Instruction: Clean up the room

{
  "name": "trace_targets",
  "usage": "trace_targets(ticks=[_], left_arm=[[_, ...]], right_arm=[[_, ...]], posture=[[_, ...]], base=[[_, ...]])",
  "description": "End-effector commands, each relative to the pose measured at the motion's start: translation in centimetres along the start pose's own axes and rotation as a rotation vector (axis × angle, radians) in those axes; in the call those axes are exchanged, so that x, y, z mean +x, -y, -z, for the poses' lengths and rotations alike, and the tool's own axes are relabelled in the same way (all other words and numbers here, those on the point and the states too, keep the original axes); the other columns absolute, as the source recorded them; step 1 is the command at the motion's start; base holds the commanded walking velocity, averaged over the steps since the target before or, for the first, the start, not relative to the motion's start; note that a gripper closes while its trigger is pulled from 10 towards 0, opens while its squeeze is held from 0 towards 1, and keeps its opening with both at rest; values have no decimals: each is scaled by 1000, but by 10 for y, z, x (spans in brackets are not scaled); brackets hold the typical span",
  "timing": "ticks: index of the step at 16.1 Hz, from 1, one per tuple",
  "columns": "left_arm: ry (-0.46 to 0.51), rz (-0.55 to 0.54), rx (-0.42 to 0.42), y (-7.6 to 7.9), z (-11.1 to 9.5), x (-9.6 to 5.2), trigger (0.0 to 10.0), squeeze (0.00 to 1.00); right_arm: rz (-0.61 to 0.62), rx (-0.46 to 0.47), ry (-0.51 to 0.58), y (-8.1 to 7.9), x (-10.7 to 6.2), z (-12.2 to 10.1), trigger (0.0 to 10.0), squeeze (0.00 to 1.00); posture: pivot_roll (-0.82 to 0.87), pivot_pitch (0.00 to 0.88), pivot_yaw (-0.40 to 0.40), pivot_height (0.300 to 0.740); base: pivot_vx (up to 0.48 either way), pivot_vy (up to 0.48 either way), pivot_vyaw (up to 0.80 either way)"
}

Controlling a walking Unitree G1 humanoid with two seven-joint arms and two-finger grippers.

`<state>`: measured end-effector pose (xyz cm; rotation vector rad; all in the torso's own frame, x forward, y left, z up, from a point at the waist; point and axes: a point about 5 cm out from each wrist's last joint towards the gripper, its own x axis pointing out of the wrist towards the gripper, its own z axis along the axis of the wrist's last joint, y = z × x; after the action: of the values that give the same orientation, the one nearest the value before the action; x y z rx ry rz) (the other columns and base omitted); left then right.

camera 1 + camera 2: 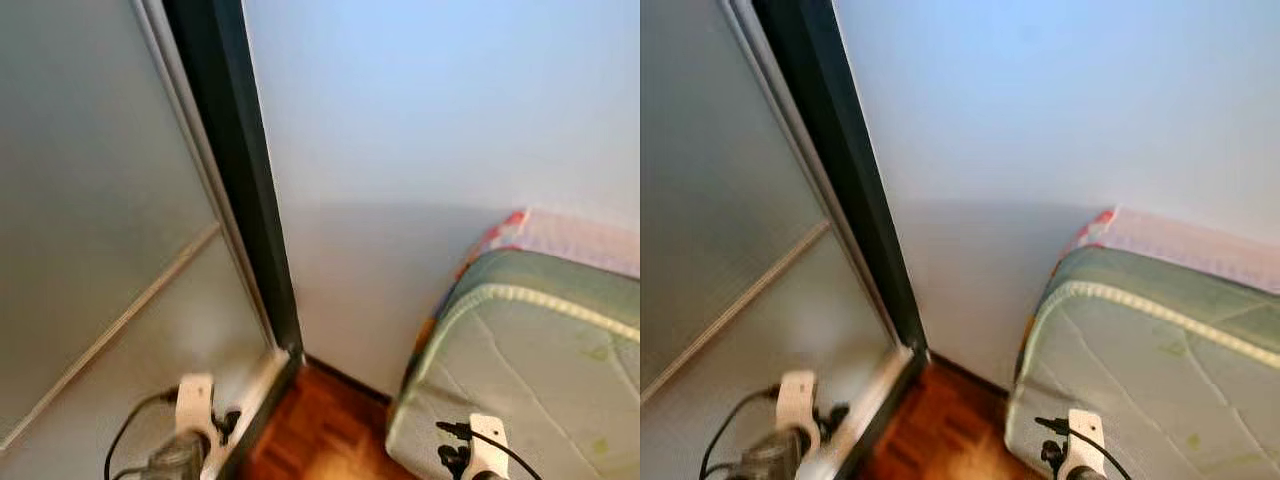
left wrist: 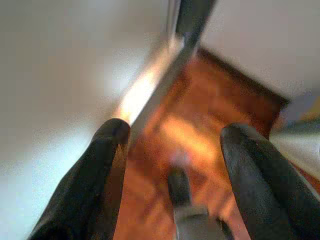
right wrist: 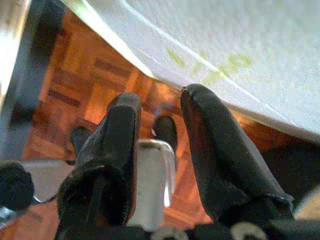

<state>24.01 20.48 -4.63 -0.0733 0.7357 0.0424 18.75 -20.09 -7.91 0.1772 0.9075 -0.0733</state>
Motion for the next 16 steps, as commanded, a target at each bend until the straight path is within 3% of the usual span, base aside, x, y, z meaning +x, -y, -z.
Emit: trace_targets(ticks=[1,16], left_arm=[[-93,-12,-20,-3,26,-6,10000,0],[-109,-10,-26,-2,25,-5,10000,0]], right_arm=[[9,23,-33,2,-2,10,10000,0],[19,26,-45,3,-2,9,10000,0]], posture=[[-67,0,57,740],[-75,0,48,740]], base=[[0,0,0],[0,0,0]])
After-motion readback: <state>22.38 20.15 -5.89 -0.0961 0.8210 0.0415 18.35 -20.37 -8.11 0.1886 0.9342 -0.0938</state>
